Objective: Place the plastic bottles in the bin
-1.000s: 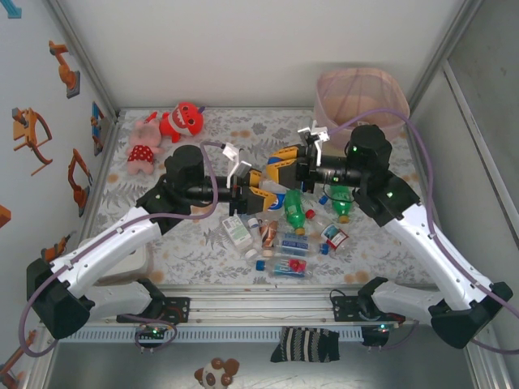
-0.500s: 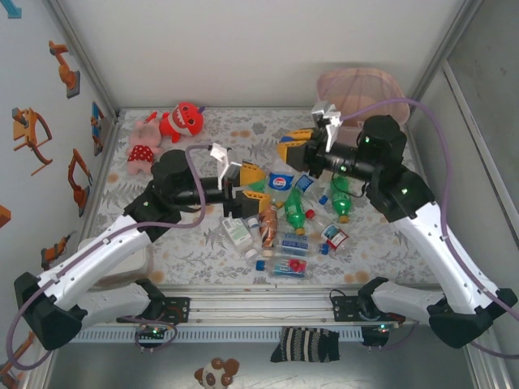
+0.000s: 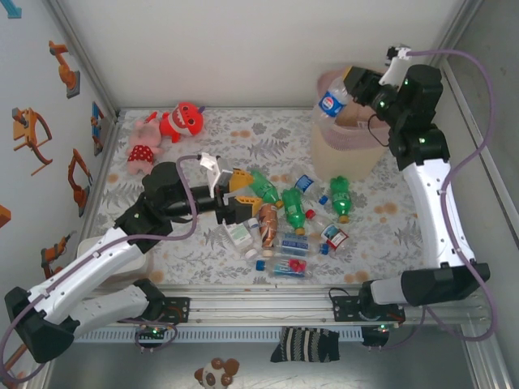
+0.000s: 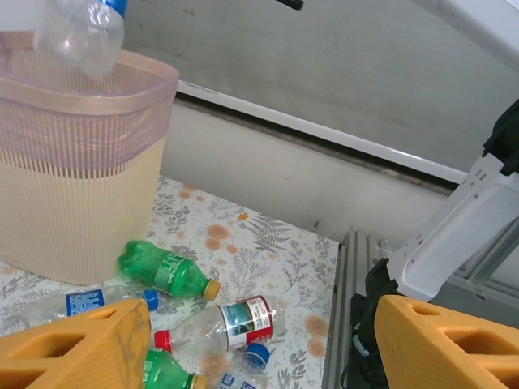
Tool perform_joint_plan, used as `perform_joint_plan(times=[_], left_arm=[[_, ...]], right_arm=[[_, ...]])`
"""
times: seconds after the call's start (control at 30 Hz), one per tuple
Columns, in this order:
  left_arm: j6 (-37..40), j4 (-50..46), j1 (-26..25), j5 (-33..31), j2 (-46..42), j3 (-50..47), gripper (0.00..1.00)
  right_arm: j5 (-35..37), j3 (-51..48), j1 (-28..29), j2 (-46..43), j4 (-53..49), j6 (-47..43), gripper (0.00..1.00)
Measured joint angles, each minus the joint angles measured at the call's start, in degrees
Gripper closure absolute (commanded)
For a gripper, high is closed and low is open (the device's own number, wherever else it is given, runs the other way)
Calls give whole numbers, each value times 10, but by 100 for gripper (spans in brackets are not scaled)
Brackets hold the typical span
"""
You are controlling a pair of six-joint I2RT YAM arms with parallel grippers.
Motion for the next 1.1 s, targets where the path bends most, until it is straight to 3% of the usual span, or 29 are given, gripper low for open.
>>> perform_joint_plan(times=[0.23, 0.47, 0.8, 1.1], left_arm=[[-1, -7, 0, -23, -14, -15, 28], [-7, -16, 0, -34, -26, -28, 28], [-15, -23, 0, -50, -47, -48, 28], [-21, -28, -3, -64, -61, -64, 29]], right_arm=[[117, 49, -26, 76, 45, 18, 86], [185, 39, -47, 139, 96, 32, 85], [164, -26, -50, 226, 223, 99, 83], [133, -29, -51, 304, 256, 149, 77]])
